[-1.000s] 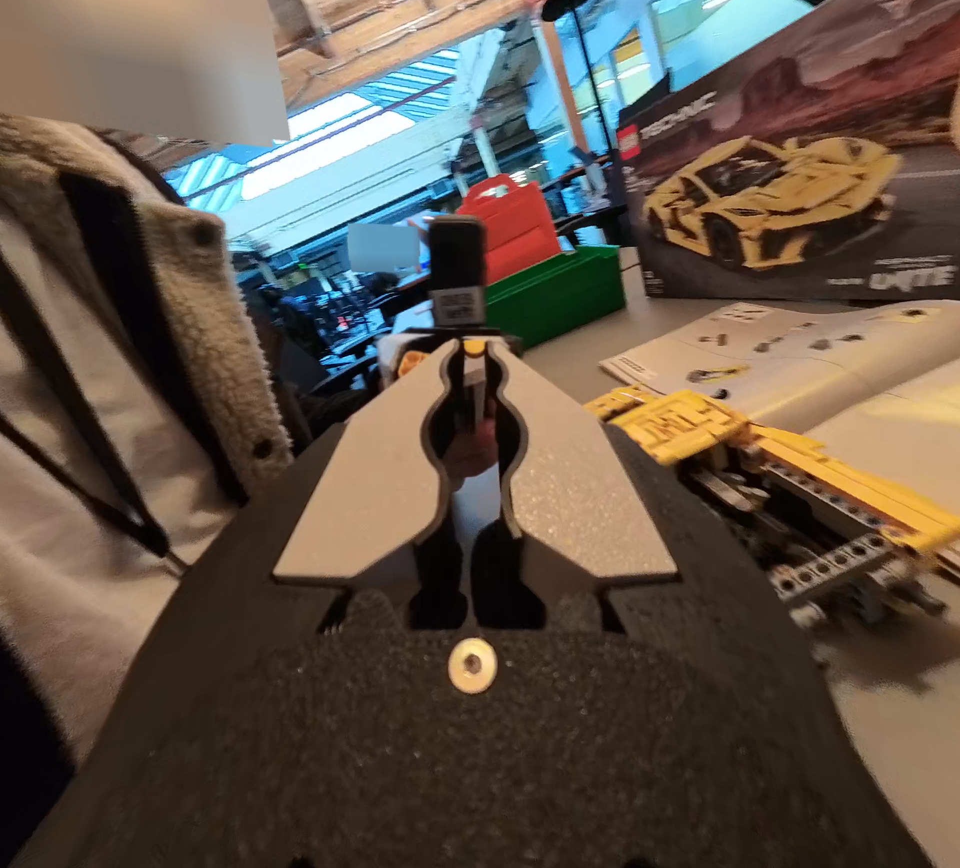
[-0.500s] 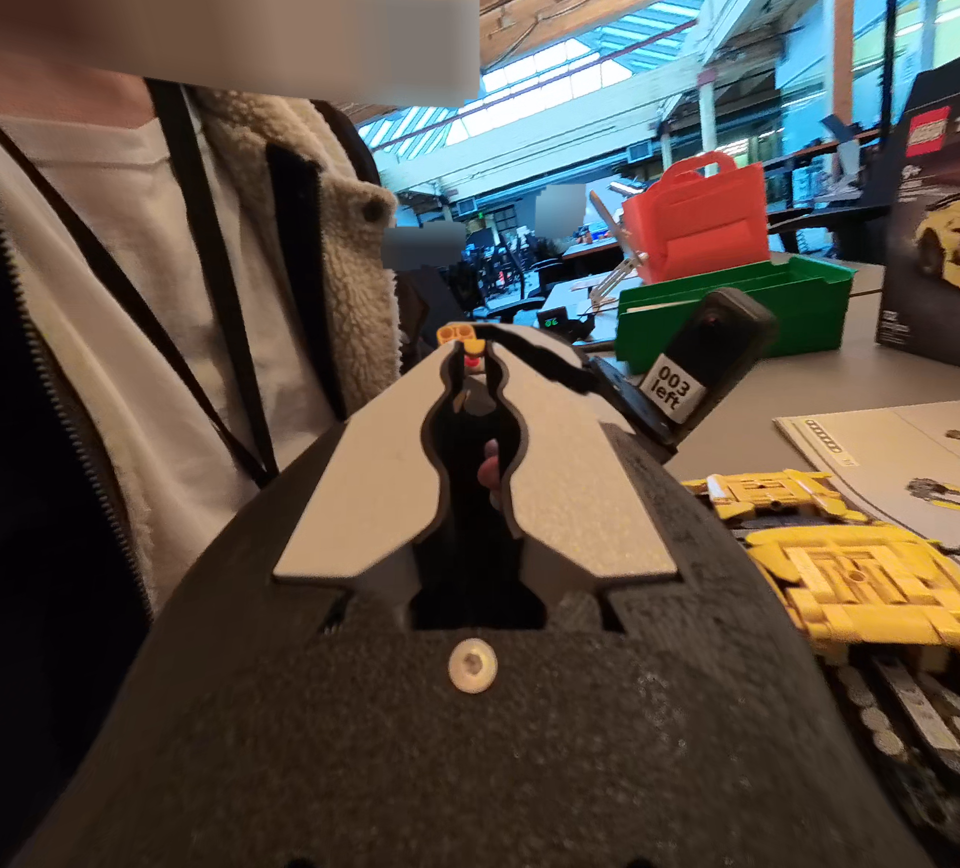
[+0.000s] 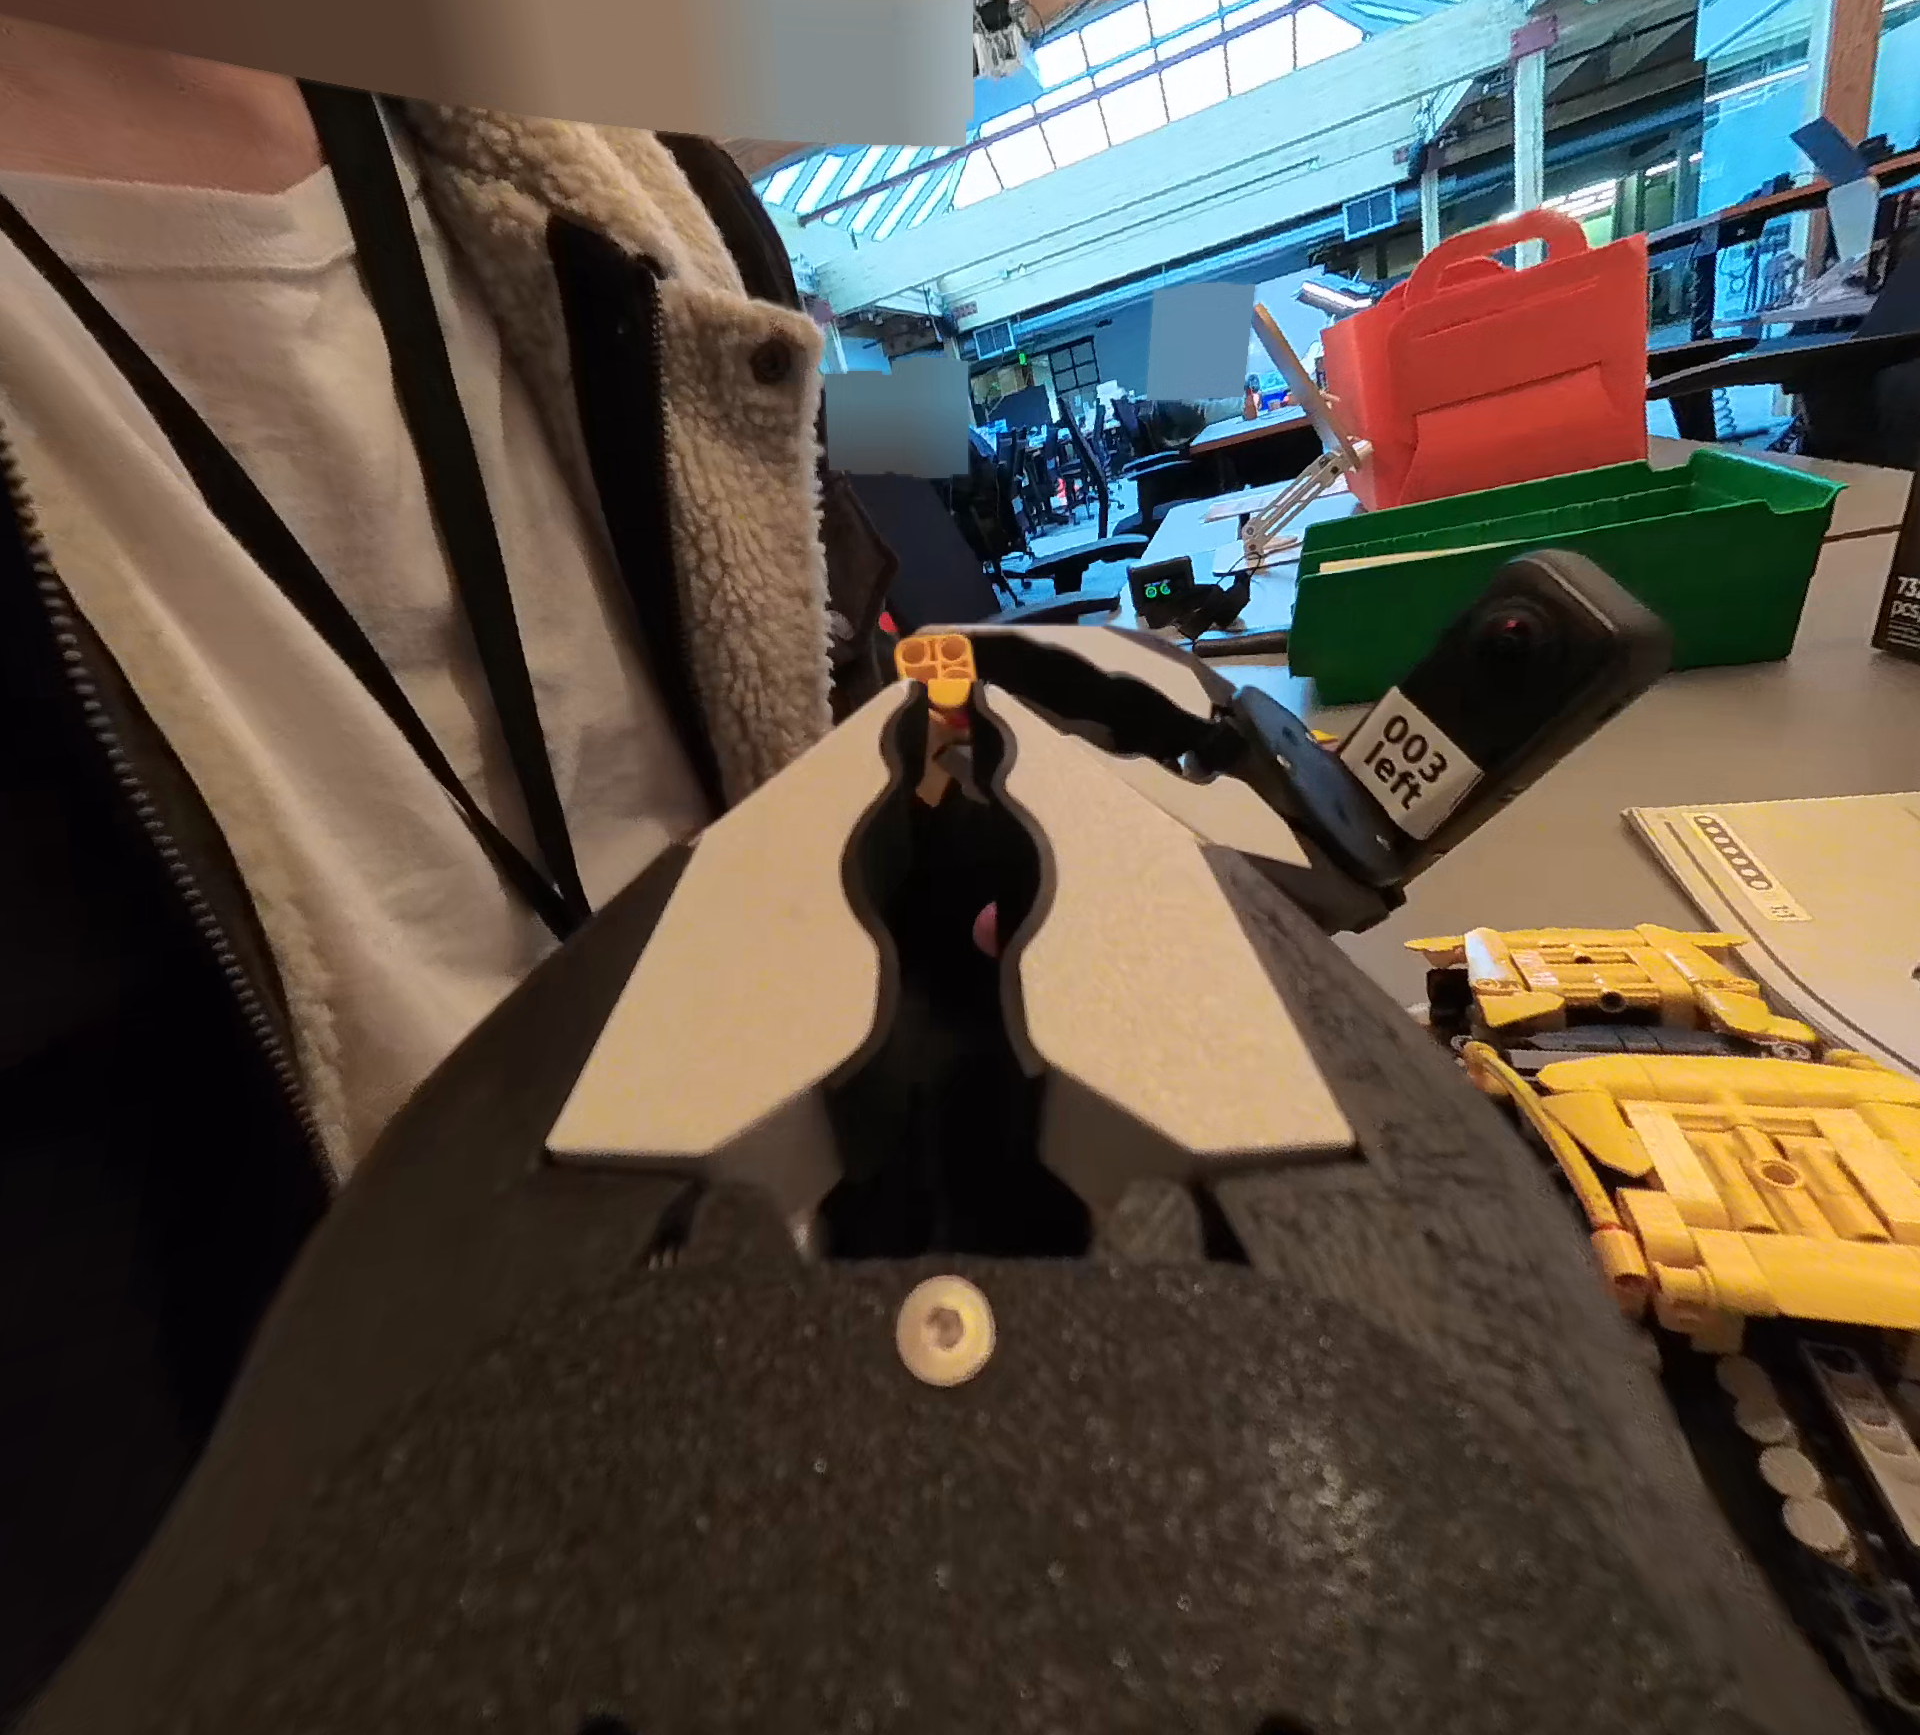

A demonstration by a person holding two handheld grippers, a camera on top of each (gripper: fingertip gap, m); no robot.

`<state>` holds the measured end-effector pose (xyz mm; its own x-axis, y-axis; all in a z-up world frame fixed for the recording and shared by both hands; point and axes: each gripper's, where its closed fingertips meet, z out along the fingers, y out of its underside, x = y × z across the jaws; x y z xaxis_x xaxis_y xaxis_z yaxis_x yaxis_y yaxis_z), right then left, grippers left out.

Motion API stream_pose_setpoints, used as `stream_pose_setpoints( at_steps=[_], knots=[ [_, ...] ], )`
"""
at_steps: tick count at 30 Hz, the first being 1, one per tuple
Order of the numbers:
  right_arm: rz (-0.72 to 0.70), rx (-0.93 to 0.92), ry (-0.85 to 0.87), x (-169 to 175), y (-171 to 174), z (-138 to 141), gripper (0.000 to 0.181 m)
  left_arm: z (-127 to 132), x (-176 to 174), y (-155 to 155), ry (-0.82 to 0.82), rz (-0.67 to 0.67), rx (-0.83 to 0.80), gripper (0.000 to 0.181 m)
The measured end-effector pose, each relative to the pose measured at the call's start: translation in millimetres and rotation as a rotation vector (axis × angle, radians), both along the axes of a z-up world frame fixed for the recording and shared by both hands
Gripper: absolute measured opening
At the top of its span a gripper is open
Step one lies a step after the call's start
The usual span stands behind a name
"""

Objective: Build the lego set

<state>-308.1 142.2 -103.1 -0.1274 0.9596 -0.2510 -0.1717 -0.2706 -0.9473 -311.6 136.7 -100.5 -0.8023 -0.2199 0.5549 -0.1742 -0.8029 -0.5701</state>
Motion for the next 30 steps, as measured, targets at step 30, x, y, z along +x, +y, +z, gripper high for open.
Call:
stream_pose_setpoints(
  at_steps=[30],
  knots=[
    [0.183, 0.066, 0.002, -10, -12, 8, 0.007, 12, -10, -11, -0.095, -0.042, -0.023, 0.022]
  ],
)
